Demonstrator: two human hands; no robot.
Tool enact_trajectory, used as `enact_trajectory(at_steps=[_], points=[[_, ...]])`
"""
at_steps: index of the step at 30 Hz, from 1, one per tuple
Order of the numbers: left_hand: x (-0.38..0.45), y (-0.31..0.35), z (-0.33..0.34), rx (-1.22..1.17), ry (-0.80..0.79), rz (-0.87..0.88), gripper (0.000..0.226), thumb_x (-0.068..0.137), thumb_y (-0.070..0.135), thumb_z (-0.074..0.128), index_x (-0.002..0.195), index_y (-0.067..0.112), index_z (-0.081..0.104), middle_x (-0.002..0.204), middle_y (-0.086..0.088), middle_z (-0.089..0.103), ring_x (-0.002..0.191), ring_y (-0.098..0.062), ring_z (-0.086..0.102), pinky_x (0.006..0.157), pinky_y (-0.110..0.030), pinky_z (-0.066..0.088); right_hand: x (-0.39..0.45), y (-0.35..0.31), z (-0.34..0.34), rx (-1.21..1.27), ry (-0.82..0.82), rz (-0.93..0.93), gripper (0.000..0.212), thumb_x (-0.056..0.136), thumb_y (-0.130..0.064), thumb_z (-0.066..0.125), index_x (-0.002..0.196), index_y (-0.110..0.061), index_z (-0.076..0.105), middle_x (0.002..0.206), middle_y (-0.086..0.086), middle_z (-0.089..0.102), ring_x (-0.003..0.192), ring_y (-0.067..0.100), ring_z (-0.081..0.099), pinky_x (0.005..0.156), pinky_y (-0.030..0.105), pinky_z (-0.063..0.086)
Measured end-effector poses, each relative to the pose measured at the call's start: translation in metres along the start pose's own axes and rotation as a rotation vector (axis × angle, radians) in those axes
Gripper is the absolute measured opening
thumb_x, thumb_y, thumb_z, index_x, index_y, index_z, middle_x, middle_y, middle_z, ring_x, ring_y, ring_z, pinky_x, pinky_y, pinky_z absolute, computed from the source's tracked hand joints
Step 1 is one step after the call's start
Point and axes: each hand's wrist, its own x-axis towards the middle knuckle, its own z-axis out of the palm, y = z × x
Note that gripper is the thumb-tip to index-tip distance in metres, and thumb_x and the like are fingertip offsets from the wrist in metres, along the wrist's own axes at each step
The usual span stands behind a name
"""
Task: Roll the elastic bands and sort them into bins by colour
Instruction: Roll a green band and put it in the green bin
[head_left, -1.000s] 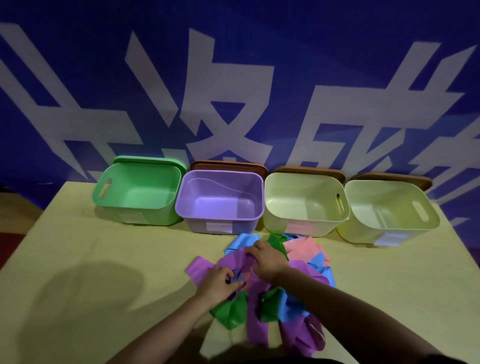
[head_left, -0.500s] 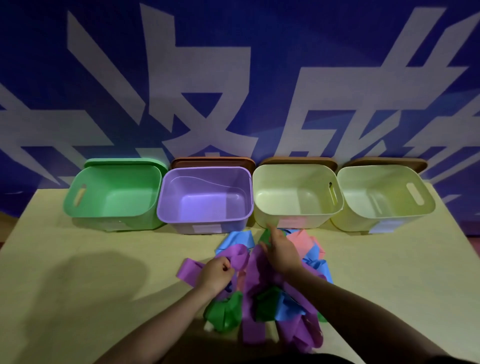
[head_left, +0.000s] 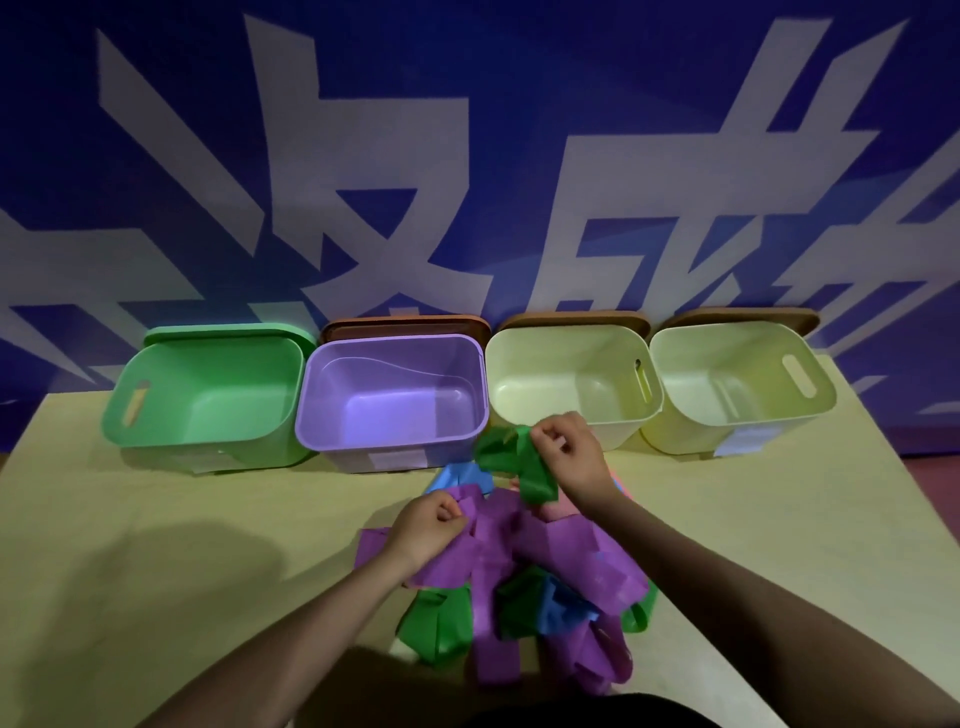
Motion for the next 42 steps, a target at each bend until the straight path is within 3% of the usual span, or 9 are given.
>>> enact_trajectory(at_steps=[6, 11, 15, 20, 23, 27, 31, 37, 42], points=[[-0.019, 0.06, -0.02, -0.423, 0.075, 0.012, 0.026, 0.1, 0.014, 0.045, 0.078, 0.017, 0.059, 0.07, -0.001, 0.058, 0.05, -0.006, 0.055, 0.05, -0.018, 0.041, -0.011, -0.056, -0.025, 0.278, -0.024, -0.024, 0.019, 0.097, -0.008, 0.052, 0.08, -0.013, 0.059, 0.075, -0.007, 0.055, 0.069, 0.001, 0.049, 0.067, 0.018, 0.041], [-0.048, 0.112, -0.038, -0.812, 0.018, -0.058, 0.054, 0.104, 0.037, 0.022, 0.085, 0.009, 0.065, 0.071, -0.001, 0.063, 0.044, -0.003, 0.054, 0.046, -0.017, 0.039, -0.025, -0.08, -0.036, 0.298, -0.044, -0.104, 0.021, 0.093, -0.005, 0.057, 0.076, -0.016, 0.059, 0.073, -0.008, 0.055, 0.064, 0.0, 0.047, 0.063, 0.014, 0.039], [-0.068, 0.151, -0.045, -0.952, 0.025, -0.004, 0.043, 0.1, 0.042, 0.038, 0.087, 0.012, 0.065, 0.072, -0.001, 0.064, 0.057, -0.01, 0.057, 0.051, -0.02, 0.044, -0.033, -0.087, -0.048, 0.191, -0.079, -0.164, 0.007, 0.088, -0.003, 0.064, 0.089, -0.009, 0.062, 0.082, -0.005, 0.057, 0.064, -0.004, 0.049, 0.067, 0.01, 0.04], [-0.076, 0.166, -0.03, -0.91, 0.104, 0.106, 0.014, 0.092, 0.018, 0.059, 0.096, 0.008, 0.067, 0.078, -0.004, 0.063, 0.069, -0.015, 0.057, 0.053, -0.018, 0.043, -0.049, -0.077, -0.071, 0.138, -0.088, -0.2, 0.022, 0.087, -0.003, 0.065, 0.1, -0.02, 0.067, 0.09, -0.006, 0.059, 0.074, 0.0, 0.05, 0.074, 0.011, 0.041], [-0.079, 0.173, -0.021, -0.954, 0.173, 0.102, 0.013, 0.094, 0.01, 0.053, 0.089, 0.01, 0.064, 0.073, -0.004, 0.063, 0.058, -0.01, 0.057, 0.048, -0.017, 0.042, -0.058, -0.067, -0.084, 0.207, -0.061, -0.145, 0.027, 0.085, 0.0, 0.066, 0.103, -0.02, 0.068, 0.078, -0.013, 0.053, 0.067, -0.001, 0.046, 0.068, 0.013, 0.037], [-0.076, 0.189, -0.022, -1.18, 0.237, 0.064, 0.023, 0.092, 0.014, 0.044, 0.086, 0.008, 0.065, 0.082, -0.009, 0.065, 0.067, -0.017, 0.059, 0.062, -0.026, 0.045, -0.065, -0.05, -0.106, 0.256, -0.086, -0.023, 0.029, 0.085, 0.002, 0.064, 0.106, -0.018, 0.067, 0.085, 0.012, 0.058, 0.078, 0.005, 0.048, 0.069, 0.01, 0.04], [-0.083, 0.202, -0.035, -1.43, 0.167, 0.167, 0.03, 0.093, 0.017, 0.03, 0.083, 0.003, 0.055, 0.067, -0.009, 0.068, 0.06, -0.02, 0.061, 0.058, -0.024, 0.051, -0.074, -0.029, -0.129, 0.225, -0.154, 0.126, 0.027, 0.089, 0.003, 0.056, 0.1, -0.019, 0.069, 0.083, -0.013, 0.06, 0.076, 0.0, 0.055, 0.065, 0.008, 0.043], [-0.093, 0.192, -0.024, -1.281, 0.166, 0.153, 0.021, 0.094, 0.017, 0.048, 0.074, 0.011, 0.053, 0.058, -0.001, 0.062, 0.052, -0.012, 0.054, 0.053, -0.022, 0.041, -0.081, 0.003, -0.144, -0.074, -0.18, 0.11, 0.028, 0.087, 0.002, 0.051, 0.079, -0.021, 0.065, 0.09, 0.004, 0.064, 0.081, 0.012, 0.056, 0.069, 0.017, 0.042], [-0.106, 0.195, -0.016, -1.117, 0.117, 0.212, 0.024, 0.091, 0.003, 0.045, 0.073, 0.008, 0.061, 0.059, -0.001, 0.063, 0.058, -0.013, 0.059, 0.057, -0.025, 0.047, -0.081, -0.003, -0.128, -0.168, -0.279, 0.141, 0.02, 0.086, -0.002, 0.052, 0.085, -0.019, 0.061, 0.085, -0.003, 0.058, 0.084, 0.015, 0.056, 0.078, 0.028, 0.045]])
